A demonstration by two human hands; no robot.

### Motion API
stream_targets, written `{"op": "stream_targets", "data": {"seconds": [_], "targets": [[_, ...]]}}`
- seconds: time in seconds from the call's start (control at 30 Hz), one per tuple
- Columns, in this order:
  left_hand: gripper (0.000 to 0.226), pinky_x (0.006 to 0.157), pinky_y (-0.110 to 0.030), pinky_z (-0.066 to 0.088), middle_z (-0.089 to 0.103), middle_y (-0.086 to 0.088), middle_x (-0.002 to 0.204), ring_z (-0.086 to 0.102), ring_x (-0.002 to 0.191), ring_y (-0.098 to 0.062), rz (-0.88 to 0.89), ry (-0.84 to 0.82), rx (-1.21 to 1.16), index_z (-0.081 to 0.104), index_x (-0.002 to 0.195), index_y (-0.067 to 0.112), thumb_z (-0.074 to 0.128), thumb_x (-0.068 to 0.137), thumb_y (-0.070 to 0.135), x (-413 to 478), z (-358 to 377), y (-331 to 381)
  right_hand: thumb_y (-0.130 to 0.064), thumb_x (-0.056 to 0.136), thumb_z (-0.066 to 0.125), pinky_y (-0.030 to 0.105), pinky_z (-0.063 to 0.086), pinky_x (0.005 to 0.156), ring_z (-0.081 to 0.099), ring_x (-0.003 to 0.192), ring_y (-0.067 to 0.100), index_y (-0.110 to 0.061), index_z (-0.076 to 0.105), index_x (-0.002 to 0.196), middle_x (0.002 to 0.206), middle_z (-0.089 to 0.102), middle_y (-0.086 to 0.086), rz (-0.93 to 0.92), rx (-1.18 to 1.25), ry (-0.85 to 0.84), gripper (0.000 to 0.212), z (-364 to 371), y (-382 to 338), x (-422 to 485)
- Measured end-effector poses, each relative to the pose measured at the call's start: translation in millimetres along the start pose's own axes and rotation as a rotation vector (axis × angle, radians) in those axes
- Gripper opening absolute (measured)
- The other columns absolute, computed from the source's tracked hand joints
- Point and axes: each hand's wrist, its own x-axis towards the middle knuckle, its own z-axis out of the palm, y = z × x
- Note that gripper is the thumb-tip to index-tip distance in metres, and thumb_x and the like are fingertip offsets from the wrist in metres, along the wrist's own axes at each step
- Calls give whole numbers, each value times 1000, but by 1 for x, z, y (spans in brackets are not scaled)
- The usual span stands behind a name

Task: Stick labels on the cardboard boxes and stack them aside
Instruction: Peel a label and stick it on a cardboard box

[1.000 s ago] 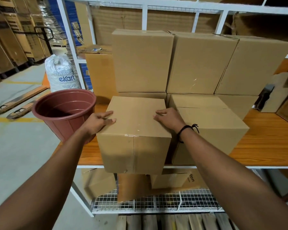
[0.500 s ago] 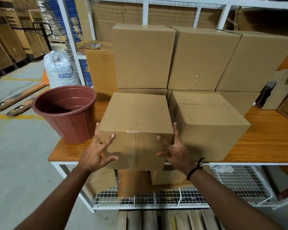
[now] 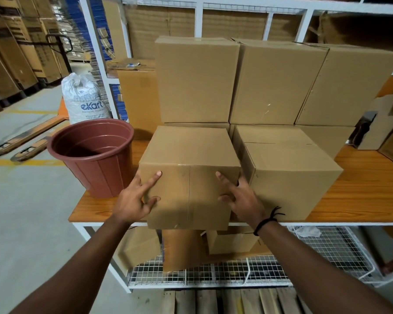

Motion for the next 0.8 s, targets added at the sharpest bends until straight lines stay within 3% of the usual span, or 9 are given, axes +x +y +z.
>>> {"op": "stream_targets", "data": {"seconds": [0.13, 0.23, 0.3, 0.4, 0.57, 0.63, 0.73, 0.8], "targets": [[99, 97, -45, 51, 45, -10, 145, 53, 125, -31, 29, 25, -86, 16, 146, 63, 80, 77, 34, 21, -26, 7, -27, 87, 69, 37, 41, 107, 36, 135, 17, -70, 7, 134, 155, 19, 1, 32, 31, -9, 89, -38, -16, 11], [106, 109, -42, 41, 46, -4, 146, 47, 132, -26, 12, -17, -116, 21, 146, 60, 87, 71, 25, 47, -54, 11, -28, 82, 74, 38, 40, 108, 38, 133, 19, -65, 12, 138, 146, 34, 2, 89, 77, -40, 92, -68, -25, 27], [105, 111, -39, 38, 50, -1, 144, 47, 132, -22, -9, -32, -126, 27, 146, 56, 89, 68, 24, 61, -68, 14, -29, 79, 76, 37, 39, 108, 40, 131, 19, -61, 15, 141, 143, 39, 2, 109, 97, -69, 93, -84, -31, 40], [106, 107, -38, 41, 52, 1, 144, 50, 128, -19, -59, -67, -164, 26, 138, 68, 90, 66, 25, 69, -75, 18, -29, 77, 78, 35, 35, 108, 38, 132, 19, -59, 19, 142, 146, 37, -1, 115, 135, -126, 93, -98, -35, 54], [104, 110, -41, 38, 47, 0, 149, 43, 135, -21, -102, -82, -184, 22, 131, 77, 87, 69, 24, 69, -75, 23, -31, 76, 78, 44, 33, 112, 32, 139, 24, -73, 14, 129, 155, 27, 3, 179, 161, -157, 94, -93, -32, 61], [103, 110, -45, 39, 46, 0, 150, 45, 134, -23, -129, -92, -168, 18, 133, 77, 85, 72, 27, 71, -75, 25, -30, 77, 78, 42, 34, 112, 33, 138, 23, -74, 15, 128, 154, 29, 2, 188, 183, -157, 93, -95, -32, 63], [95, 108, -48, 40, 37, 2, 156, 49, 130, -26, -141, -113, -151, 12, 139, 72, 78, 79, 41, 68, -70, 24, -29, 79, 77, 33, 34, 106, 35, 136, 22, -67, 16, 134, 151, 35, 0, 195, 178, -181, 90, -100, -33, 67], [88, 112, -49, 36, 25, 4, 162, 37, 142, -22, -127, -113, -157, 9, 143, 67, 67, 78, 61, 60, -61, 21, -29, 80, 76, 30, 32, 105, 35, 137, 22, -62, 18, 139, 150, 36, -1, 195, 159, -203, 89, -102, -34, 69]]}}
